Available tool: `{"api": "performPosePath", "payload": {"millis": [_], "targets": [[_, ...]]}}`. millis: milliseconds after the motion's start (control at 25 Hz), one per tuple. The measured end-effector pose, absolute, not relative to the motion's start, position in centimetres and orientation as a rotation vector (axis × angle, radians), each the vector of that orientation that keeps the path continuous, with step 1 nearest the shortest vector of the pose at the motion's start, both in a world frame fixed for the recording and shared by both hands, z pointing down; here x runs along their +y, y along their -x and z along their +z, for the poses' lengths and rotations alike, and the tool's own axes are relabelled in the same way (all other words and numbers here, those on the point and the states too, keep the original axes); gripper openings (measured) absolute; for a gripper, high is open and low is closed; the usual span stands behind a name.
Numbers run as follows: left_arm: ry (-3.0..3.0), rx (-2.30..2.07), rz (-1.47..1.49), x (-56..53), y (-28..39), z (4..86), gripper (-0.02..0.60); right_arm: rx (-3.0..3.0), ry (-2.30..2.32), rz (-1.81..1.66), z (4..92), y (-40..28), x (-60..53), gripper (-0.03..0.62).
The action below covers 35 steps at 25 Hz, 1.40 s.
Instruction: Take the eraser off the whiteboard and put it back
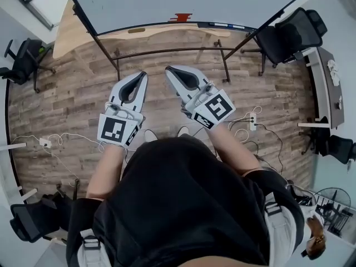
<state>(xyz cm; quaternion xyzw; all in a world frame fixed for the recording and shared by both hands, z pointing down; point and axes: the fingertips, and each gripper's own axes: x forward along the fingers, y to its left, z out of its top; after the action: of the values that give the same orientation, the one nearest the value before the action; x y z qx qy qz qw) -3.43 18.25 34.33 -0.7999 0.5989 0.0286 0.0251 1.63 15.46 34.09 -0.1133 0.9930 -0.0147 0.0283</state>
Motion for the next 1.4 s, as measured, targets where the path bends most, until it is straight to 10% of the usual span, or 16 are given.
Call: {"api": "performPosePath", "payload": {"millis": [1400], "targets": [[2.406, 1.93, 0.016, 2.1, 8.7, 34.3, -0.005, 3.031, 0.297, -0.132, 35.0, 3.4, -1.5, 0.002]]}}
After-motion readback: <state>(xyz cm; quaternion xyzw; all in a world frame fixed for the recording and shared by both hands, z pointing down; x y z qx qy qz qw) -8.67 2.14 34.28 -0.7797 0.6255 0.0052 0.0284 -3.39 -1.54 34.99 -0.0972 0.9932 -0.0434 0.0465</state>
